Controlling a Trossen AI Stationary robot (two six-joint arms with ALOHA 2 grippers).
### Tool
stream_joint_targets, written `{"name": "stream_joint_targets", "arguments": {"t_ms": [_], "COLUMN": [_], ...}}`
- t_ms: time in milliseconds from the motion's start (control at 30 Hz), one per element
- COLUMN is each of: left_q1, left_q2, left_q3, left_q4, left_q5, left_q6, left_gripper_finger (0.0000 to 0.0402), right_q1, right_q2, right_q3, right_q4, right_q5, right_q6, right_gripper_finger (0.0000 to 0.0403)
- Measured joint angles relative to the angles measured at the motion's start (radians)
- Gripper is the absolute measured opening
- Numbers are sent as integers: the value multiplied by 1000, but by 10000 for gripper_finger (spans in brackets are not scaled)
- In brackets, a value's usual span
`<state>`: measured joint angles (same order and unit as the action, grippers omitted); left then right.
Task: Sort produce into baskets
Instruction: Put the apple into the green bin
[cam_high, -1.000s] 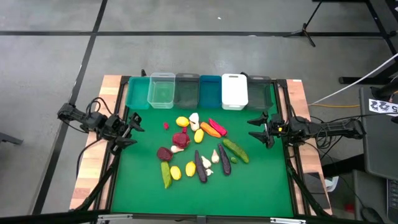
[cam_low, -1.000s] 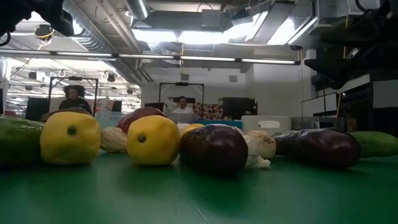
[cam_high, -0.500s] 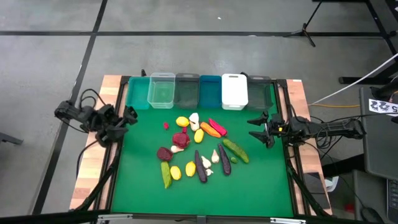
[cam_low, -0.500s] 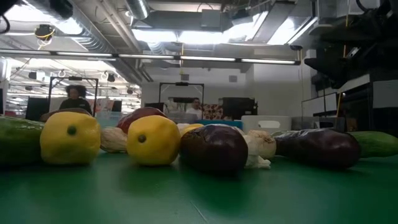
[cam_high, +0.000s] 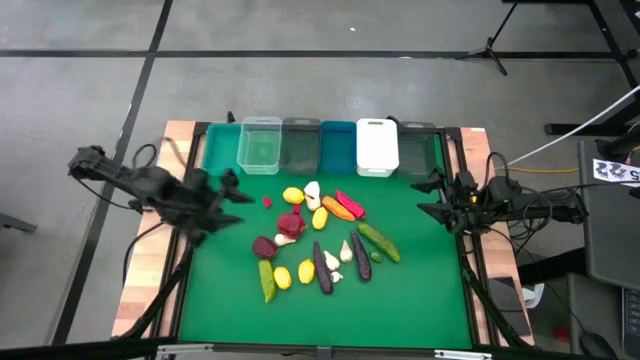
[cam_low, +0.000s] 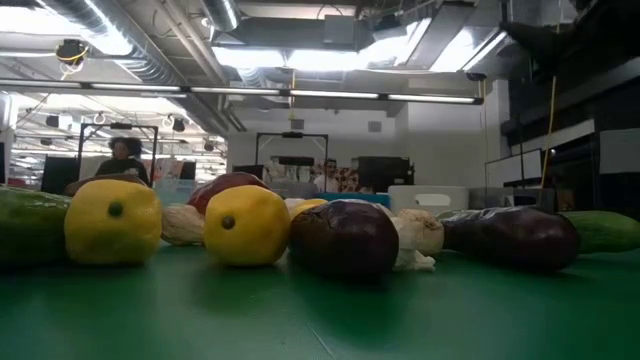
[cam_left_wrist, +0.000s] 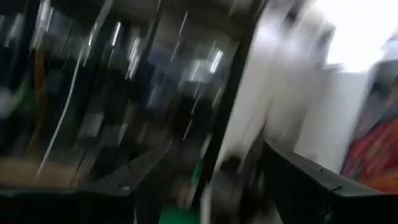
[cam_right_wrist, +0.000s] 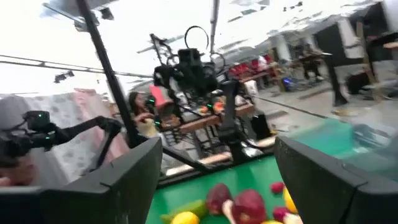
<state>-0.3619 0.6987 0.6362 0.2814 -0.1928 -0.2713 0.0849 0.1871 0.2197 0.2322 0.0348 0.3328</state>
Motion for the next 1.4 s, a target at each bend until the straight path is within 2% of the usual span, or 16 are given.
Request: {"name": "stream_joint_targets", "arguments": {"t_ms": [233, 333, 400, 667, 867, 1100, 1233, 1400], "left_q1": [0, -8, -20, -41, -42, -33, -23, -30], "left_q2": [362, 483, 543, 715, 771, 771, 784, 803], "left_q3": [391, 468, 475, 468, 468, 468, 468, 468], "left_q4": [-798, -1055, -1133, -1180, -1252, -1358, -1337, -1266], "left_q5": [-59, -65, -64, -63, -55, -50, -48, 8], "left_q6": [-153, -184, -161, -53, -85, -120, -107, -25], "left_gripper_finger": [240, 240, 240, 240, 243, 298, 328, 336], "right_q1": [0, 0, 0, 0, 0, 0, 0, 0], "right_q2": [0, 0, 0, 0, 0, 0, 0, 0], "right_q3": [6, 6, 6, 6, 6, 7, 7, 7], "right_q4": [-39, -91, -122, -212, -241, -255, -263, -267], "right_q5": [-35, -35, -35, -35, -35, -35, -35, -35], "right_q6": [0, 0, 0, 0, 0, 0, -1, -1], "right_gripper_finger": [310, 310, 310, 310, 310, 310, 310, 310]}}
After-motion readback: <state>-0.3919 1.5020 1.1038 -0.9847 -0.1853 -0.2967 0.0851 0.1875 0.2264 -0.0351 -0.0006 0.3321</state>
